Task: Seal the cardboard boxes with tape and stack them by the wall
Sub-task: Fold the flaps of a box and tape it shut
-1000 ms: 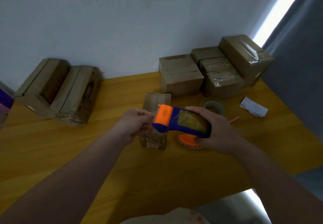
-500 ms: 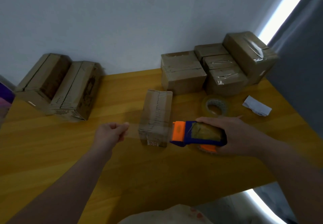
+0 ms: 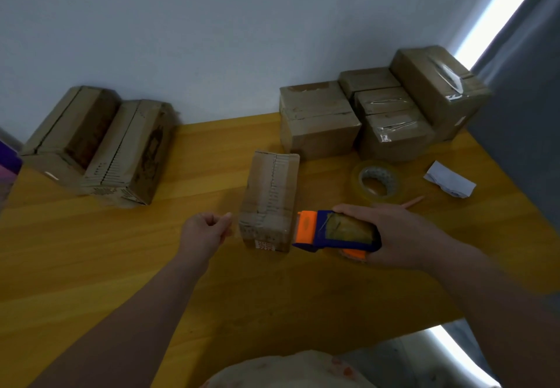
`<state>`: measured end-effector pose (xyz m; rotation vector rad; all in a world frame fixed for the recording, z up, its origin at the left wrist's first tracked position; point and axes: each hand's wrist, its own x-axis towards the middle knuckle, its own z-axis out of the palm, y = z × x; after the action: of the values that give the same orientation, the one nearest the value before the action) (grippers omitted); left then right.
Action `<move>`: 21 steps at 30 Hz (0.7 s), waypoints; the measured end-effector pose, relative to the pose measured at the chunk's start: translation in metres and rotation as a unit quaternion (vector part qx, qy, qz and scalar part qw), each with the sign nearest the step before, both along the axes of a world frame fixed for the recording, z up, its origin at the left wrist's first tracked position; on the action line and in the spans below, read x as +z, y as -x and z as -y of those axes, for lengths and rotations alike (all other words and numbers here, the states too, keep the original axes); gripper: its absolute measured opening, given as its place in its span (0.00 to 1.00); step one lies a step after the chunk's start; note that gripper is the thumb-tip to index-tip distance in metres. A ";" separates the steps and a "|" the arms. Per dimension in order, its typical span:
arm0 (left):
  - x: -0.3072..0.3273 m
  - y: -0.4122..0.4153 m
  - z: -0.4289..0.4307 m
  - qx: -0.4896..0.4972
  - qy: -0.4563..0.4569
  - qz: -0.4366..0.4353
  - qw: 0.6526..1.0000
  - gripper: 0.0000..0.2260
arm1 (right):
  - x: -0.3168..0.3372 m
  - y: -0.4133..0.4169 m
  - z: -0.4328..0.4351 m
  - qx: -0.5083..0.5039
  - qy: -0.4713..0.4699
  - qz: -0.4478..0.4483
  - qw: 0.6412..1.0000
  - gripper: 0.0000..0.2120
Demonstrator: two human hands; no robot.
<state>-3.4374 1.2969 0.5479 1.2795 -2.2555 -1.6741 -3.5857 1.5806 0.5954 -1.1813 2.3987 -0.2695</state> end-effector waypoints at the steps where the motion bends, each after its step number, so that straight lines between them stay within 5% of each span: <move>1: -0.002 0.002 -0.001 -0.003 -0.009 -0.001 1.000 0.14 | -0.002 -0.001 0.002 -0.001 -0.004 0.004 1.000 0.40; 11: -0.013 0.005 0.000 -0.050 -0.031 0.050 0.997 0.08 | -0.015 -0.003 0.008 -0.017 0.015 0.038 0.999 0.41; 16: -0.017 0.003 -0.002 -0.051 0.088 0.051 0.993 0.13 | -0.019 -0.006 0.010 -0.029 0.029 0.046 0.998 0.41; 21: -0.011 0.003 -0.011 -0.033 -0.068 -0.028 0.997 0.16 | -0.027 -0.008 0.016 -0.028 0.024 0.041 0.999 0.42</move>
<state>-3.4406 1.3079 0.5366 1.1792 -2.2089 -1.8920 -3.5772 1.5643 0.5687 -1.1041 2.3683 -0.3867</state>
